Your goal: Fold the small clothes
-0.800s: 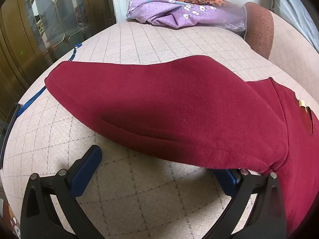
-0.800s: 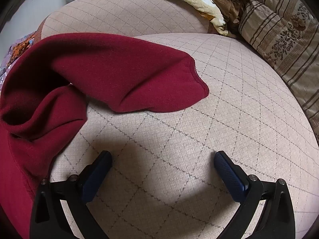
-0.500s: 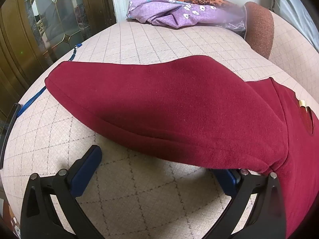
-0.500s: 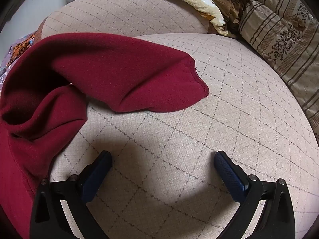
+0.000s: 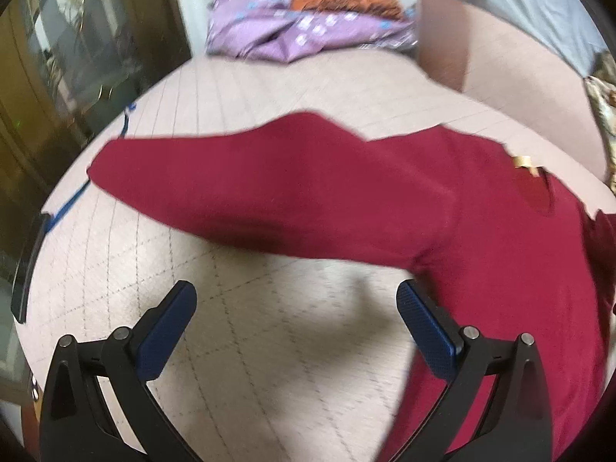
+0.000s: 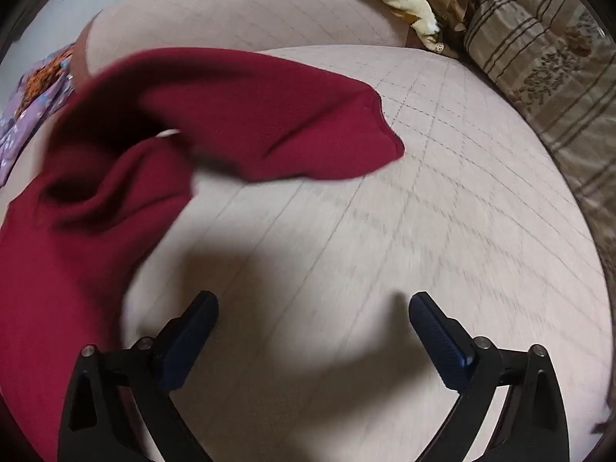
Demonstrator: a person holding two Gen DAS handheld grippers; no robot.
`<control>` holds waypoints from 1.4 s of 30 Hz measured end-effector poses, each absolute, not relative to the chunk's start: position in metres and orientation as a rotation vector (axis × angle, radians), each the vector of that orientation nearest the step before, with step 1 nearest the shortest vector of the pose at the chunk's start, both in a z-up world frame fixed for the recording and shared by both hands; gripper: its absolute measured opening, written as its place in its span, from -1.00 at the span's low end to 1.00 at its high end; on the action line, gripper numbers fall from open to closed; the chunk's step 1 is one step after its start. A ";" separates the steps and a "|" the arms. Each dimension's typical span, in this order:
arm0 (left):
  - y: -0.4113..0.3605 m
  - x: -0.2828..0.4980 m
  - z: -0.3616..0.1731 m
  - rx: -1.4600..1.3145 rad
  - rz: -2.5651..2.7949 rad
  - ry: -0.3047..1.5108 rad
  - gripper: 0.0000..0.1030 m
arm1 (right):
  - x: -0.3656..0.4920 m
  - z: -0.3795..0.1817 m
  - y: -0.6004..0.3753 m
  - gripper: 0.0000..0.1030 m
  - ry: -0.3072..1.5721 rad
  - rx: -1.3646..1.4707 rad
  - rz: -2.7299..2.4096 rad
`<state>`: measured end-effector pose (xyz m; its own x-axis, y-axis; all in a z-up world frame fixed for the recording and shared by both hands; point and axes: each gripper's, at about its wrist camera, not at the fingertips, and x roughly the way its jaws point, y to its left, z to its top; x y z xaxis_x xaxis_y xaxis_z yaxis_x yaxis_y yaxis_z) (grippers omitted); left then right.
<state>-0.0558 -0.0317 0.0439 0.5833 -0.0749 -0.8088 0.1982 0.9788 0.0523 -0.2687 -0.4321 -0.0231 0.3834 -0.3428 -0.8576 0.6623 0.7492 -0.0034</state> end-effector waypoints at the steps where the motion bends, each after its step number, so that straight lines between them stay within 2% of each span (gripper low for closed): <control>1: -0.035 -0.060 0.048 0.143 -0.173 0.925 1.00 | -0.273 -0.011 -0.415 0.92 0.977 0.356 -0.625; 8: -0.057 -0.084 0.072 0.155 -0.250 0.875 1.00 | -0.284 0.050 -0.314 0.95 0.926 0.368 -0.355; 12: -0.061 -0.095 0.081 0.146 -0.279 0.860 1.00 | -0.274 0.067 -0.278 0.95 0.935 0.438 -0.183; 18: -0.064 -0.102 0.084 0.140 -0.279 0.840 1.00 | -0.251 0.076 -0.243 0.95 0.855 0.357 -0.190; 31: -0.092 -0.100 0.059 0.152 -0.303 0.812 1.00 | -0.217 0.036 -0.243 0.95 0.770 0.196 -0.266; 42: -0.117 -0.102 0.038 0.238 -0.334 0.810 1.00 | -0.209 -0.001 -0.272 0.95 0.818 0.266 -0.305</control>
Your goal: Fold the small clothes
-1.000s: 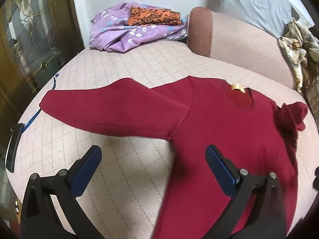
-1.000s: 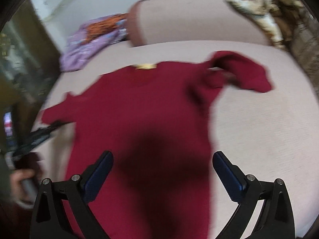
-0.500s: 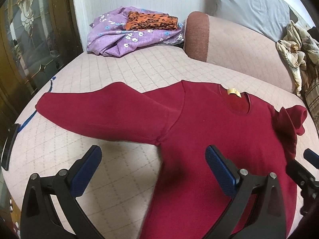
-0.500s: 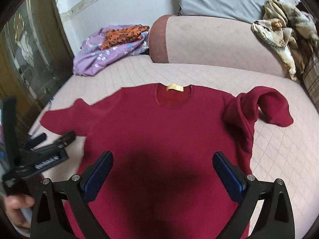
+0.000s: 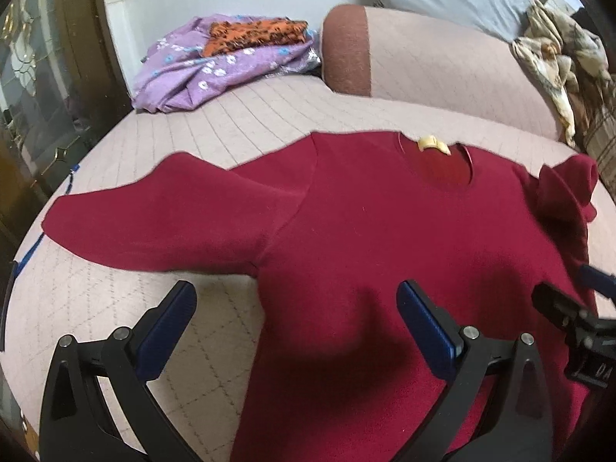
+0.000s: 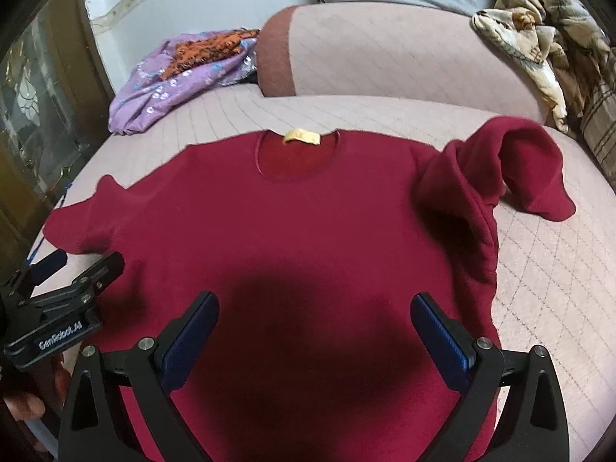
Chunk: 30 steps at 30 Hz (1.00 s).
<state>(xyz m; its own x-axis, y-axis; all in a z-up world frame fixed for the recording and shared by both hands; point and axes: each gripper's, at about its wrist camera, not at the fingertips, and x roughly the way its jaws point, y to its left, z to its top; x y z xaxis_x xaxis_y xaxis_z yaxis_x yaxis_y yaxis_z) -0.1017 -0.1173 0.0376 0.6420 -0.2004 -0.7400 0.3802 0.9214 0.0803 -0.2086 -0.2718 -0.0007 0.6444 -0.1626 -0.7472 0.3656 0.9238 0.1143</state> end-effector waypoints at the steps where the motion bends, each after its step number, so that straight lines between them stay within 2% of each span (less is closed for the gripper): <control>1: -0.118 -0.101 0.035 0.243 -0.336 0.816 1.00 | -0.208 -0.002 -0.274 0.95 0.816 0.263 -0.315; 30: -0.120 -0.100 0.027 0.263 -0.329 0.822 1.00 | -0.203 -0.012 -0.286 0.95 0.841 0.286 -0.360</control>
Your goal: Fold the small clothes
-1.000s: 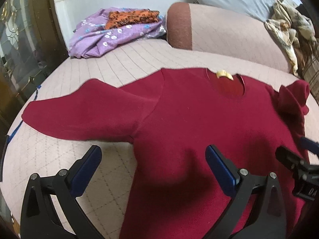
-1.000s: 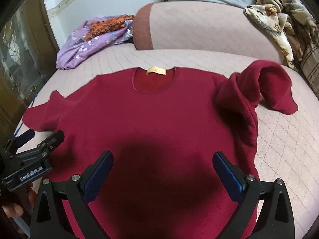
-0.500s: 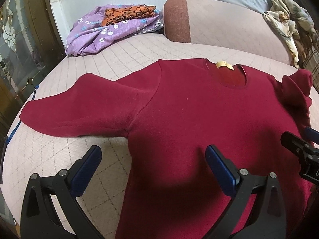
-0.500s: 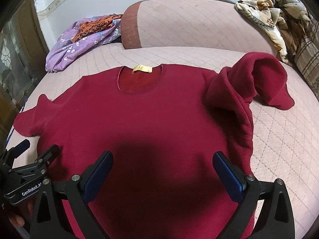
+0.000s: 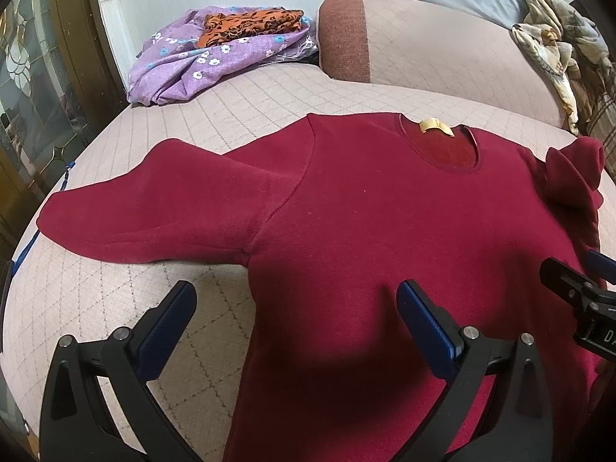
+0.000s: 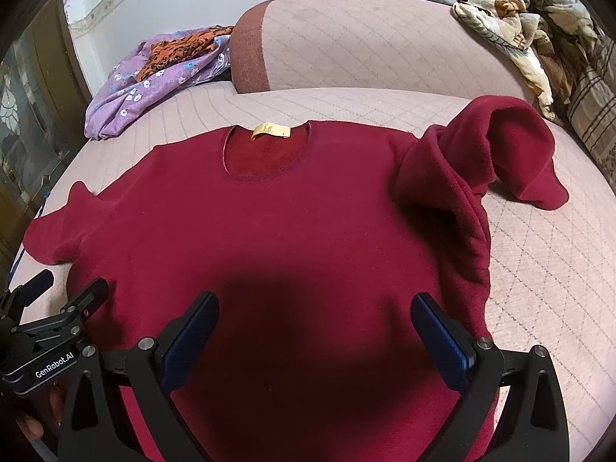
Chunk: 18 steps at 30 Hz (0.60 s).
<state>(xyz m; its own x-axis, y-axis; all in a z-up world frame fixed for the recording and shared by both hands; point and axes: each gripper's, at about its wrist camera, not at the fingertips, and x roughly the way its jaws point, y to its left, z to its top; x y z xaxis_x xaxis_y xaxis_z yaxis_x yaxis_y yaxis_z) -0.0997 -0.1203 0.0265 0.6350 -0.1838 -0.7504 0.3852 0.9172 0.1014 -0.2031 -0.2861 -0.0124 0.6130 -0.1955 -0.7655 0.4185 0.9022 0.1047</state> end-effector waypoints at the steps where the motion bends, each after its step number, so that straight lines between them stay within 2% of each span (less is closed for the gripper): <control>1: -0.120 -0.100 0.026 0.263 -0.329 0.822 1.00 | -0.203 -0.012 -0.286 0.95 0.841 0.285 -0.361; 18: -0.118 -0.098 0.025 0.261 -0.331 0.830 1.00 | -0.201 -0.019 -0.289 0.95 0.857 0.291 -0.368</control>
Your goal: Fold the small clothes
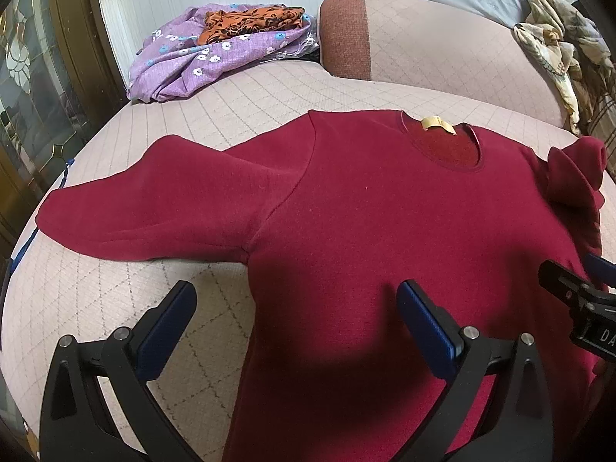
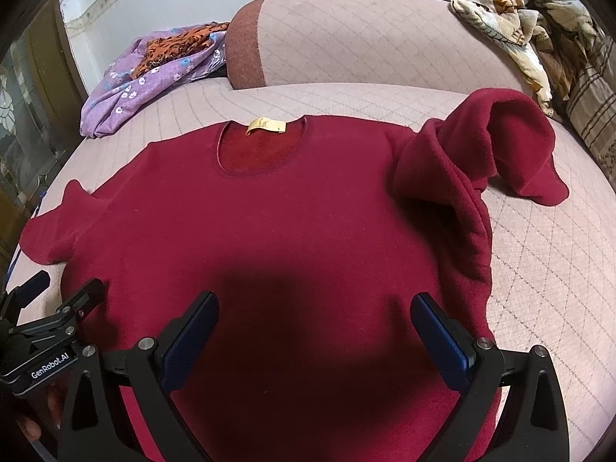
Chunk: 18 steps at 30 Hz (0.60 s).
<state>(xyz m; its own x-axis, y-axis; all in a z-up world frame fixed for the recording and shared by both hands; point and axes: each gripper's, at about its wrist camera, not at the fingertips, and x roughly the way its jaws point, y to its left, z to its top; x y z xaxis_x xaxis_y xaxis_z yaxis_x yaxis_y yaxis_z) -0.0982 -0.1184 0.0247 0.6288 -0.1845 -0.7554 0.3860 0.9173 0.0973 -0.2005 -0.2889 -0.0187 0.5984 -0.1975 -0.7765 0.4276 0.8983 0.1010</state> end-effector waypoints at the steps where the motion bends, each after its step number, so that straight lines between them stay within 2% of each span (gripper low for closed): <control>1: -0.118 -0.098 0.025 0.261 -0.330 0.831 1.00 | -0.200 -0.019 -0.289 0.95 0.859 0.291 -0.369; 18: -0.115 -0.097 0.025 0.242 -0.327 0.836 1.00 | -0.198 -0.022 -0.289 0.95 0.874 0.294 -0.368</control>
